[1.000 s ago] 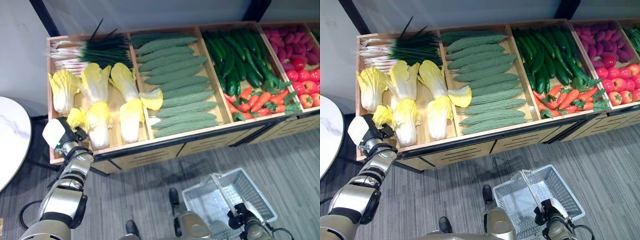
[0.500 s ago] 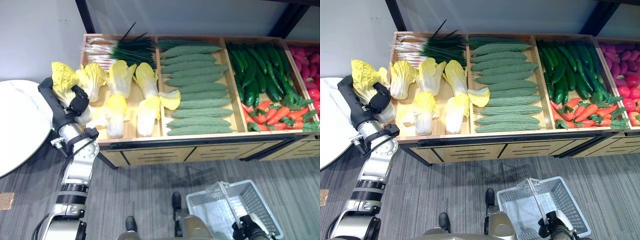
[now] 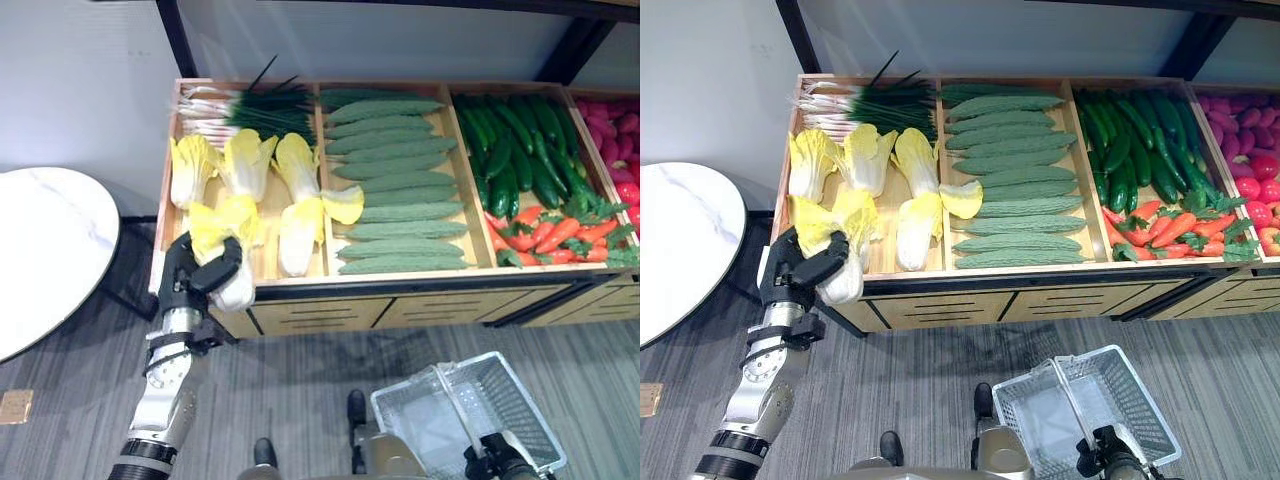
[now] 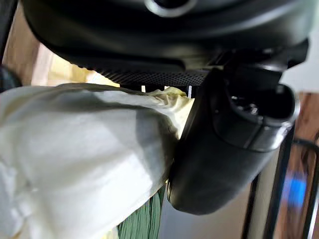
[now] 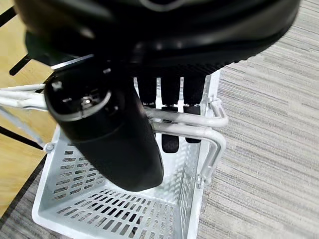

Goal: Get the vegetables into the basket

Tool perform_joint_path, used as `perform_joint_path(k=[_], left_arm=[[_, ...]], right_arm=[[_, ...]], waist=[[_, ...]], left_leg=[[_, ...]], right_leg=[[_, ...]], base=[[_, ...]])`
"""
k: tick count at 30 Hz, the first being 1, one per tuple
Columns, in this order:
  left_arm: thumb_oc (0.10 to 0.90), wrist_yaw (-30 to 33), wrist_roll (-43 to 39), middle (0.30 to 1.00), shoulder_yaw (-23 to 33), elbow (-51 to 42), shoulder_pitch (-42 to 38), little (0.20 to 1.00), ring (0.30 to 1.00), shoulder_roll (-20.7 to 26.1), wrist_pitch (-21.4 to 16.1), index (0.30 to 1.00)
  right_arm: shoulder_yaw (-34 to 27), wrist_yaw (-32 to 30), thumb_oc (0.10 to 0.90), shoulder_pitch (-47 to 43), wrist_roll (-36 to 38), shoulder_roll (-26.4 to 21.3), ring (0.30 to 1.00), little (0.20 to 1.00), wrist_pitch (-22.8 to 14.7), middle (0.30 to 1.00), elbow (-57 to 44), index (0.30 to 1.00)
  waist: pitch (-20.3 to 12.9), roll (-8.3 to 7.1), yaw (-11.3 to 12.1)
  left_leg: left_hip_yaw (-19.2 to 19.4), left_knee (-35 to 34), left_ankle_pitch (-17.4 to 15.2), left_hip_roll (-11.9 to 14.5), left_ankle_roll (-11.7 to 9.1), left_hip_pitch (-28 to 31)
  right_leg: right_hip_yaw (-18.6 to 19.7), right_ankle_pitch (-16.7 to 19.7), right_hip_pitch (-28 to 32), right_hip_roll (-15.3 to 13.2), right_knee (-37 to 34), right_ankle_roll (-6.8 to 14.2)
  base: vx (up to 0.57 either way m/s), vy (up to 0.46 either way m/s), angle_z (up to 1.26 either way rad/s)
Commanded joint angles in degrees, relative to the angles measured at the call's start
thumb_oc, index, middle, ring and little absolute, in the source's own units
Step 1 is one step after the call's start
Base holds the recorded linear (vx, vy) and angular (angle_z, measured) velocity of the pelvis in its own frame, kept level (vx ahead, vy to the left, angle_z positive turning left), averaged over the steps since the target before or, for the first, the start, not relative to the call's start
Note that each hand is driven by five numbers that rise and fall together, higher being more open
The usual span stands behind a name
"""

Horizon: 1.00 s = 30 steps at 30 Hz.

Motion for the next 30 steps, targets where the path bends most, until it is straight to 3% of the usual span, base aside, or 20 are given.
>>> perform_joint_path(k=[1, 3, 5, 6, 8, 9, 11, 12, 13, 14, 15, 18, 23, 30], left_arm=[[0.400, -4.5, -1.2, 0.300, -0.7, -6.6, -8.1, 0.300, 0.300, 3.7, -5.4, 0.300], [0.400, -4.8, -1.2, 0.300, -1.3, -5.6, -8.8, 0.300, 0.300, 3.8, -5.4, 0.300], [0.400, -4.9, -1.3, 0.300, -2.9, -5.1, -10.5, 0.300, 0.300, 3.7, -5.4, 0.300], [0.400, -5.1, -1.2, 0.300, -4.1, -4.7, -11.7, 0.300, 0.300, 3.4, -5.5, 0.300], [0.400, -5.3, -0.8, 0.300, -4.6, -5.4, -12.3, 0.300, 0.300, 3.6, -5.7, 0.300], [0.400, -5.3, -0.5, 0.300, -4.6, -5.1, -12.7, 0.300, 0.300, 3.9, -5.6, 0.300], [0.400, -5.2, 0.9, 0.300, -4.7, -4.5, -13.1, 0.300, 0.300, 4.6, -5.5, 0.300], [0.400, -5.2, 1.1, 0.300, -4.3, -4.9, -12.9, 0.300, 0.300, 4.7, -5.3, 0.300], [0.400, -5.1, 1.4, 0.300, -3.6, -5.4, -12.4, 0.300, 0.300, 4.8, -5.3, 0.300], [0.400, -5.0, 1.4, 0.300, -3.6, -5.5, -12.3, 0.300, 0.300, 4.8, -5.2, 0.300], [0.400, -5.0, 2.0, 0.300, -2.1, -6.8, -11.2, 0.300, 0.300, 4.8, -4.8, 0.300], [0.400, -5.7, 2.3, 0.300, -1.5, -7.7, -9.7, 0.300, 0.300, 4.8, -4.6, 0.300], [0.400, -5.7, 2.4, 0.300, -1.4, -7.4, -9.4, 0.300, 0.300, 4.6, -4.8, 0.300], [0.400, -6.1, 1.5, 0.300, -2.6, -6.3, -9.3, 0.300, 0.300, 3.7, -4.7, 0.300]], right_arm=[[-0.3, -0.8, 0.400, 0.4, 1.1, -3.2, 0.300, 0.300, -0.2, 0.300, 0.7, 0.300], [-0.4, -0.6, 0.400, 0.5, 1.3, -3.3, 0.300, 0.300, -0.2, 0.300, 0.5, 0.300], [-0.9, -0.6, 0.400, 0.7, 1.7, -3.2, 0.300, 0.300, 0.1, 0.300, 0.2, 0.300], [-0.9, -0.4, 0.400, 1.1, 2.0, -2.6, 0.300, 0.300, 0.2, 0.300, -0.4, 0.300], [-1.1, -0.4, 0.400, 1.4, 2.1, -2.3, 0.300, 0.300, 0.4, 0.300, -0.7, 0.300], [-0.8, -0.1, 0.400, 1.2, 2.1, -1.9, 0.300, 0.300, 0.4, 0.300, -0.8, 0.300], [-0.2, 0.1, 0.400, 1.3, 2.4, -1.6, 0.300, 0.300, 0.2, 0.300, -1.2, 0.300], [-0.1, 0.2, 0.400, 1.2, 2.2, -1.7, 0.300, 0.300, 0.2, 0.300, -1.0, 0.300], [0.4, 0.1, 0.400, 0.9, 1.7, -1.7, 0.300, 0.300, 0.3, 0.300, -0.9, 0.300], [0.4, 0.1, 0.400, 0.9, 1.7, -1.7, 0.300, 0.300, 0.3, 0.300, -0.9, 0.300], [1.1, 0.0, 0.400, 0.3, 1.1, -1.6, 0.300, 0.300, 0.3, 0.300, -0.6, 0.300], [1.5, 0.0, 0.400, 0.5, 0.5, -1.5, 0.300, 0.300, 0.2, 0.300, -0.2, 0.300], [1.7, -0.2, 0.400, 0.4, 1.3, -1.4, 0.300, 0.300, -0.2, 0.300, 0.2, 0.300], [1.2, -0.3, 0.400, 1.1, 2.4, -1.6, 0.300, 0.300, -0.4, 0.300, -0.9, 0.300]], waist=[[0.0, -3.06, -0.1], [0.2, -3.08, -0.3], [1.1, -3.36, -1.3], [1.6, -3.89, -2.5], [1.7, -4.23, -3.2], [2.0, -3.88, -3.5], [2.7, -3.27, -2.7], [3.0, -2.40, -2.1], [3.2, -2.13, -0.8], [3.2, -2.15, -0.9], [3.0, -2.07, 0.3], [2.3, -2.39, 0.9], [1.6, -2.69, 0.6], [1.4, -2.05, 0.3]], left_leg=[[-1.7, 7.0, -4.1, 0.0, 0.0, -2.5], [-1.4, 7.3, -4.4, -0.4, 0.2, -2.7], [-0.9, 7.6, -5.1, -1.7, 1.1, -2.6], [0.6, 7.5, -5.6, -2.9, 1.7, -2.1], [2.3, 7.4, -6.0, -3.8, 2.3, -2.0], [3.0, 7.3, -6.1, -3.6, 2.5, -2.1], [6.7, 7.7, -6.5, -3.0, 3.6, -2.4], [6.9, 7.5, -7.8, -2.6, 3.6, -1.6], [9.1, 7.3, -7.2, -2.3, 4.0, -1.7], [9.1, 7.3, -7.3, -2.3, 4.0, -1.6], [11.8, 6.2, -6.7, -1.9, 4.4, -1.3], [13.7, 4.8, -6.0, -1.9, 4.3, -0.6], [14.1, 4.7, -6.0, -2.3, 3.6, 0.2], [14.0, 7.2, -5.3, 0.3, 1.4, -0.1]], right_leg=[[3.6, -2.3, -1.4, -7.8, 6.9, 7.8], [4.1, -2.1, -2.2, -8.0, 8.1, 8.2], [5.6, 0.5, -3.6, -9.0, 9.9, 9.3], [7.4, 4.4, -4.6, -9.7, 9.3, 10.2], [8.1, 8.4, -6.1, -10.5, 8.0, 10.5], [7.8, 8.1, -6.7, -10.8, 7.9, 10.5], [-0.2, 2.6, -7.8, -11.6, 12.7, 8.5], [-3.6, -0.5, -7.1, -12.1, 16.2, 8.4], [-9.0, -1.8, -6.6, -13.7, 19.8, 7.8], [-9.0, -2.2, -6.6, -13.7, 20.2, 7.7], [-13.6, -3.6, -5.2, -14.8, 24.1, 7.2], [-14.4, -4.5, -4.8, -13.8, 26.0, 7.3], [-12.4, -5.3, -3.8, -10.4, 21.4, 6.9], [-13.2, -10.6, -0.4, -7.7, 17.9, 4.8]], base=[[-0.06, 0.129, -0.12], [-0.04, 0.107, -0.09], [-0.09, 0.221, -0.11], [-0.08, 0.246, -0.14], [-0.09, 0.207, -0.39], [-0.16, 0.231, -0.88], [-0.14, 0.272, -0.77], [-0.09, 0.262, -0.68], [-0.03, 0.181, -1.01], [-0.15, 0.166, -1.32], [-0.08, 0.079, -1.12], [-0.04, 0.049, -0.73], [0.03, -0.078, -0.45], [0.03, -0.149, 0.06]])
